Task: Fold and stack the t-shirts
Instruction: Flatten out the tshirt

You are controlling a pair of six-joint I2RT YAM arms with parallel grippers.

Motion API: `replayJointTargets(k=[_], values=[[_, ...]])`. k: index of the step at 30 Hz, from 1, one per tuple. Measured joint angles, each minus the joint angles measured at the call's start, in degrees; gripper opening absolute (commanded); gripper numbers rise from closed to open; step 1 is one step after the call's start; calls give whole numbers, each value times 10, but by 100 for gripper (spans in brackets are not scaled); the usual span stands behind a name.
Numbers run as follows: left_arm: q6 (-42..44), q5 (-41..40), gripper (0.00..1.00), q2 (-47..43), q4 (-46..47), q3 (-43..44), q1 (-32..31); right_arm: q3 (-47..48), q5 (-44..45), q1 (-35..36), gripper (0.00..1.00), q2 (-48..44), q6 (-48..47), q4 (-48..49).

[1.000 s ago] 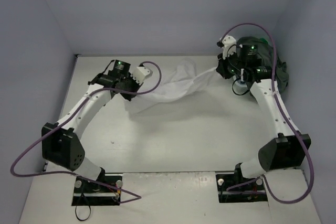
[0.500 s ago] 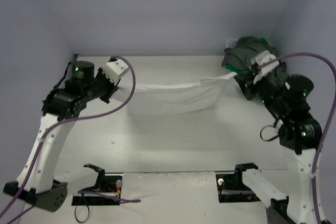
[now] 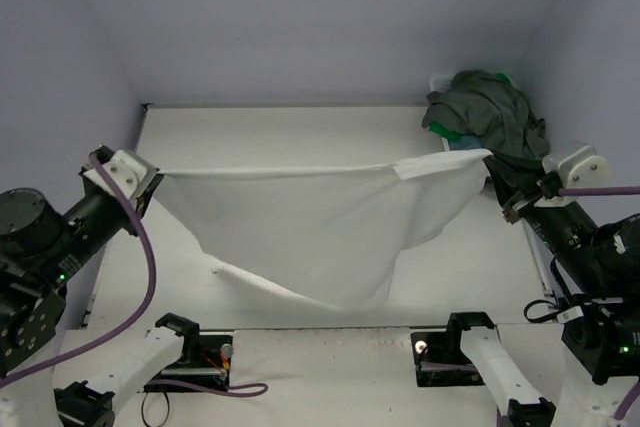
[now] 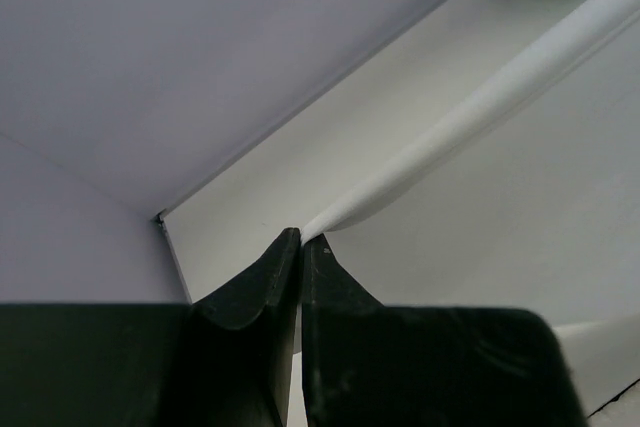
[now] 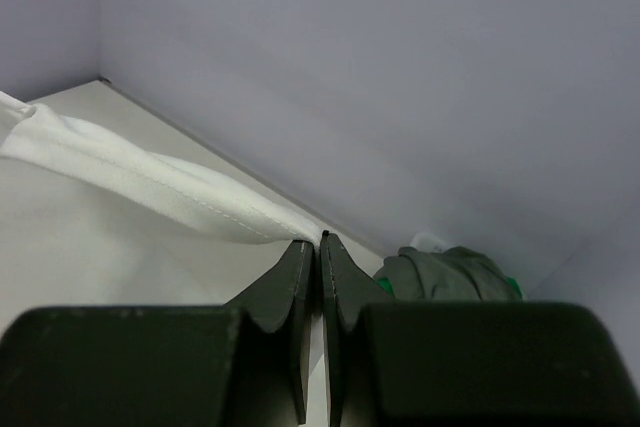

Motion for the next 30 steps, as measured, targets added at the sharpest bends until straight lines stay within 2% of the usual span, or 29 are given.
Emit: replayJointTargets(k=[11, 16, 19, 23, 26, 30], values=[[-4, 0, 0, -7, -10, 20, 0, 81, -1, -2, 0, 8, -17, 0], [-4, -3, 0, 21, 20, -11, 0, 53, 1, -2, 0, 37, -10, 16], [-3, -12, 0, 65, 50, -36, 0, 32, 12, -2, 0, 95, -4, 18], [-1, -25, 0, 166, 92, -31, 0, 42, 15, -3, 0, 226, 0, 20], [5, -51, 0, 268, 118, 14, 0, 52, 24, -2, 0, 329, 4, 30], [4, -90, 0, 379, 140, 101, 0, 65, 41, -2, 0, 382, 14, 36]])
